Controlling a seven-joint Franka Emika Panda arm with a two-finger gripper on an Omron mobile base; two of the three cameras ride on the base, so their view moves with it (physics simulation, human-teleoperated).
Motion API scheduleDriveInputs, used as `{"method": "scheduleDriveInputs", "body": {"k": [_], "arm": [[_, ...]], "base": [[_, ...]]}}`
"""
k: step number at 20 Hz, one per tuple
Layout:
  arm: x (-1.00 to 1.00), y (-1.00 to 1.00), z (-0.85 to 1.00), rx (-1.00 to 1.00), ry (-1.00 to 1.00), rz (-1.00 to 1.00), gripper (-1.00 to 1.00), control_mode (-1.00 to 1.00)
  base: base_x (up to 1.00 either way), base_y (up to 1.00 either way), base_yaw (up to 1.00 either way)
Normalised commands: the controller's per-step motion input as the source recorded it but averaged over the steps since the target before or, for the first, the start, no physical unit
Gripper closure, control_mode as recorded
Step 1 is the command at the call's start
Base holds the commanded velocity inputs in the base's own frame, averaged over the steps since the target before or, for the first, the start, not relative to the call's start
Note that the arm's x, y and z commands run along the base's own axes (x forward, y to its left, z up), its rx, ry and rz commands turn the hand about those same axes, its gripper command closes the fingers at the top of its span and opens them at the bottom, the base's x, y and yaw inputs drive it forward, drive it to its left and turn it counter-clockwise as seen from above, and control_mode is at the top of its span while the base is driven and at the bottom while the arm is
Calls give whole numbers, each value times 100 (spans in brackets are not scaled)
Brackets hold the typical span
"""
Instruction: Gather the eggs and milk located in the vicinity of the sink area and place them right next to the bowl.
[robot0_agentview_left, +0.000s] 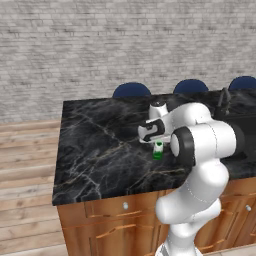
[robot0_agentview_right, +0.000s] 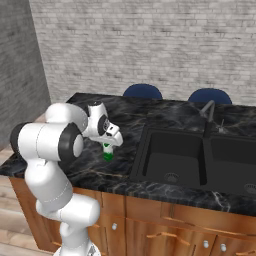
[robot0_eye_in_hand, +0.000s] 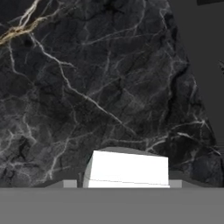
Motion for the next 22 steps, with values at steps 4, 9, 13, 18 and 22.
{"method": "scheduleDriveInputs", "body": {"k": [4,9,13,18,22], "arm": [[-3,-9,-9,-1,1,-7,100,-100],[-31,0,47,-9,0,-19,100,-100],[-53,0,96,-9,0,-14,100,-100],[-76,-3,100,-4,0,-9,100,-100],[-88,-7,100,0,0,0,100,-100]], "base": [[0,0,0],[0,0,0],[0,0,0],[0,0,0],[0,0,0]]}}
